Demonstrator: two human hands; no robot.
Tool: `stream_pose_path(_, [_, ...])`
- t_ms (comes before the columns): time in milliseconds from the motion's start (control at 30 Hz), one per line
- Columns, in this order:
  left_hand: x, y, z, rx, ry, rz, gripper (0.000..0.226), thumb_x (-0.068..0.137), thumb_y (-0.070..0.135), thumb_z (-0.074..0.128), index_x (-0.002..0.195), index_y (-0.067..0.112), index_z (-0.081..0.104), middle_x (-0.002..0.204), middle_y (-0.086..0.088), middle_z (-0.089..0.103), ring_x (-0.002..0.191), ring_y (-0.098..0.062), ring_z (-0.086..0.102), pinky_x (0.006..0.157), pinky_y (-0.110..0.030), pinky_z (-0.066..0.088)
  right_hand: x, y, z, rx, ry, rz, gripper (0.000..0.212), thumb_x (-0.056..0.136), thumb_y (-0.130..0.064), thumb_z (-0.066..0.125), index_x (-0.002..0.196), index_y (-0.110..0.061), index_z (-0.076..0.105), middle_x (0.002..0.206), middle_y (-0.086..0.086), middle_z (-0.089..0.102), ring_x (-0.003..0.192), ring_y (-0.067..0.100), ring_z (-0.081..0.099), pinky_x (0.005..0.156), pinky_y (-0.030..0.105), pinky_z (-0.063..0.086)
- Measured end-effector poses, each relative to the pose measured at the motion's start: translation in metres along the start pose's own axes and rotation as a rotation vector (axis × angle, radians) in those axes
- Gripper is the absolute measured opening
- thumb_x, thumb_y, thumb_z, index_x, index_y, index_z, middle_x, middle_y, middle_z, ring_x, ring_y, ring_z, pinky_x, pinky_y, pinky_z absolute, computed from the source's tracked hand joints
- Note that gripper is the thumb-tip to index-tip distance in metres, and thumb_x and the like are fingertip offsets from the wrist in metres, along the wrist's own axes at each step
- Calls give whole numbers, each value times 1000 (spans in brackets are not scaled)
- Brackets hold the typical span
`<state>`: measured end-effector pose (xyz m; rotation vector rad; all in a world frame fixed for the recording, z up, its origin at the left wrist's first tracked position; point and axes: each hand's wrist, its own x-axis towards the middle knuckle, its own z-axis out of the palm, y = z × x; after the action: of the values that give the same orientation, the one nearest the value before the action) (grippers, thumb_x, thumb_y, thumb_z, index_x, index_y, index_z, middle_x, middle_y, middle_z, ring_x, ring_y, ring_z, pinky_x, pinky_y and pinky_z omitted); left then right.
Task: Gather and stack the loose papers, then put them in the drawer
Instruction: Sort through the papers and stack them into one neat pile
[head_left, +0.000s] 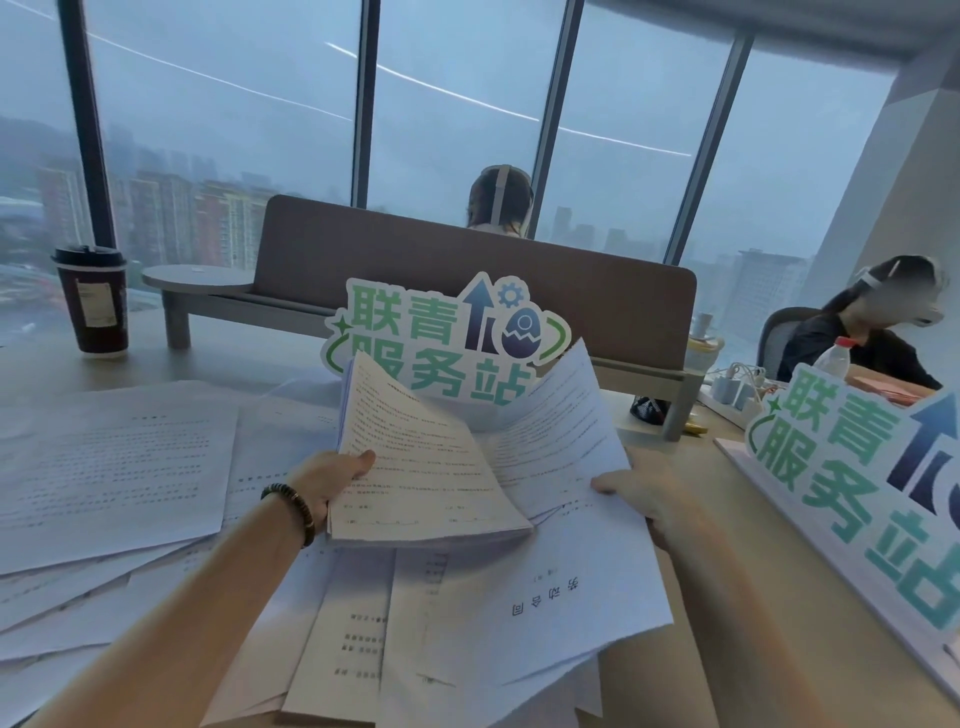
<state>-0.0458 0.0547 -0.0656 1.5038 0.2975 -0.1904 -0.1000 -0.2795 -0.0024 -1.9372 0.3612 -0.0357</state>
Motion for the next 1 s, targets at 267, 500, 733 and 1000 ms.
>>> stream_pose_path(267, [2,1,1,17,-22,5,22,96,16,59,114,3,61,106,-22,69,93,-39,67,80,-50,55,-9,-73,-20,-242,30,-150,15,84,1,66,98,-4,68,100,19,71,90,37,71,87,53,58])
stream_pose_path(500, [4,3,-1,-19,11,51,28,96,15,59,118,-2,59,106,-24,68,91,-40,66,75,-46,55,-24,-118,-33,-300,117,-265,18,85,-1,67,102,-3,69,101,19,71,90,37,71,89,51,57])
stream_pose_path(733, [-1,3,-2,-20,23,68,26,95,16,61,114,-2,60,104,-22,68,89,-38,67,74,-44,56,-39,-142,-43,-347,176,-363,11,84,-7,68,90,-15,66,101,16,71,92,36,70,92,54,55])
stream_pose_path(1000, [23,-6,-17,46,25,88,48,82,35,72,118,5,62,112,-16,69,104,-38,64,98,-53,50,-55,-159,-49,-290,214,-400,13,86,-3,67,99,-5,67,104,17,70,91,35,68,86,42,55])
